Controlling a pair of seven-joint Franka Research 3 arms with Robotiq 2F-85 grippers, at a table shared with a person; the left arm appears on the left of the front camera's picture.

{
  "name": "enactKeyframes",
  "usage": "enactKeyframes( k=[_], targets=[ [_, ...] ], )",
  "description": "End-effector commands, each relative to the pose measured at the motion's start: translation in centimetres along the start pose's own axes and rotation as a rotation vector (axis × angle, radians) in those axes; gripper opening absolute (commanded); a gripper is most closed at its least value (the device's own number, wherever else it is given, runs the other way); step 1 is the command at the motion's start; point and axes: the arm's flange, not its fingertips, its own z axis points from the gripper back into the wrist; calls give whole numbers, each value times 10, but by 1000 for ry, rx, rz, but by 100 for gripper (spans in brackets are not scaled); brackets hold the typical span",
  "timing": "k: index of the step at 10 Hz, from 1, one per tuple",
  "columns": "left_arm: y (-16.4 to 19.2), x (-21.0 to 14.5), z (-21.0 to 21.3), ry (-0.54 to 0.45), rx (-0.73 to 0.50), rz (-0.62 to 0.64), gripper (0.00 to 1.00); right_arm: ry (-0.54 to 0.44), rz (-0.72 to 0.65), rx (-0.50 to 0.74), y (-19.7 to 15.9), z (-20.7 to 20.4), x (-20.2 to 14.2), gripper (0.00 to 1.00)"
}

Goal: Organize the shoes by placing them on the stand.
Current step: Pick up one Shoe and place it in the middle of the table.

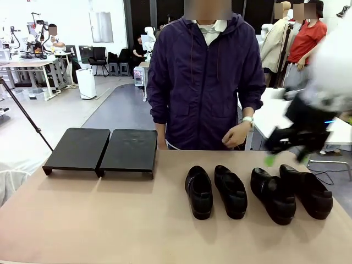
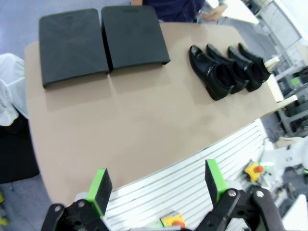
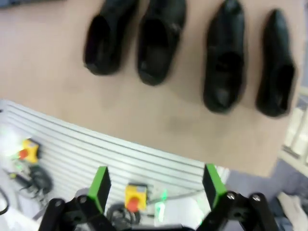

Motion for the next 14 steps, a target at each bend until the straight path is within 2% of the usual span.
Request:
enactKeyframes(
  k=[1,2,3,4,5,6,7,8,9,11,14],
  targets=[
    [1,0,1,-3,-21,-9,100,18,-52,26,39,-27,64,100],
    [1,0,1,-3,-21,-9,100,27,-82,42,69,-45,83,100],
    [1,0,1,-3,-21,-9,100,-16,-148,2,98,-61,98,100],
    [1,0,1,-3,-21,-9,100,-64,-216,-10,108,-70,108,100],
    [1,0,1,-3,-21,-9,100,23,-59,35,83,-66,78,100],
    [1,0,1,-3,-21,-9,100,23,-59,35,83,-66,78,100],
    [1,0,1,-3,-21,-9,100,-3,-126,43,103,-77,99,100],
    [1,0,1,-3,-21,-9,100,66,-239,-59,108,-96,116,100],
    [1,0,1,-3,-21,-9,100,127,-234,-43,106,-111,129,100],
    [1,0,1,-3,-21,-9,100,145,-267,-12,98,-129,140,100],
    [1,0,1,-3,-21,-9,100,154,-362,-40,89,-158,148,100]
  ],
)
